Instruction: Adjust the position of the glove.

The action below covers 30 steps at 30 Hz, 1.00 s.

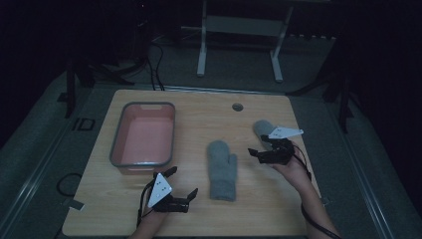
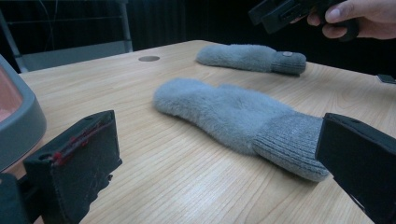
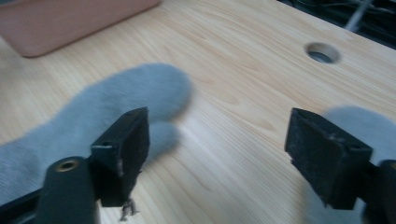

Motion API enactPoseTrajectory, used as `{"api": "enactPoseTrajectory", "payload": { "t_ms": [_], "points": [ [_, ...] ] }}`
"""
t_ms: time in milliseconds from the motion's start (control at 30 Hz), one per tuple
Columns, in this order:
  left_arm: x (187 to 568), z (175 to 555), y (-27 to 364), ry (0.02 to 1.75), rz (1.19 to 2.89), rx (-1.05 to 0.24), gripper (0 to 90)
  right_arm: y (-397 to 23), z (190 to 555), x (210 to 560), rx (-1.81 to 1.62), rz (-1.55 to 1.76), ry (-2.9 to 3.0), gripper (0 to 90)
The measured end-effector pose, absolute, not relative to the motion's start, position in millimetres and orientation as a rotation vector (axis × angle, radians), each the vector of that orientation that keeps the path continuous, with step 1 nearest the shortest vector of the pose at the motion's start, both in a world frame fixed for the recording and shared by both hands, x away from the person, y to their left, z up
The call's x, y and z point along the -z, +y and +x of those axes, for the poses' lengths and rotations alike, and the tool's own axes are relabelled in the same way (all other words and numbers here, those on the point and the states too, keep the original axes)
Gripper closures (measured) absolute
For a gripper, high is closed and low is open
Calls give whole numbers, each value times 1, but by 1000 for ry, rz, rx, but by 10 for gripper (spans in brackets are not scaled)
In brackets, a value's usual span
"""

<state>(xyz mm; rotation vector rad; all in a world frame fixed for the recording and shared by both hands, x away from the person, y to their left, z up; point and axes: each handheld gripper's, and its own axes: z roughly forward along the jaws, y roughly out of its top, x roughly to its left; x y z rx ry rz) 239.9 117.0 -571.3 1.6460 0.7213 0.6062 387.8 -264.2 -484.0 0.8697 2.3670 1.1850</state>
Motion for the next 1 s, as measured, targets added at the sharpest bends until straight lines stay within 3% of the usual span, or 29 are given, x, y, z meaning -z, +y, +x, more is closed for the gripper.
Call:
{"api": "enactPoseTrajectory", "payload": {
  "t_ms": [200, 467, 1000],
  "points": [
    [571, 240, 117, 723, 1645, -605, 2, -293, 392, 481, -1135, 986, 2270, 240],
    [571, 240, 117, 723, 1646, -606, 2, -323, 408, 496, -1044, 1062, 2280, 368],
    [571, 240, 118, 725, 1644, -600, 2, -335, 439, 545, -923, 1108, 2327, 501]
  ]
}}
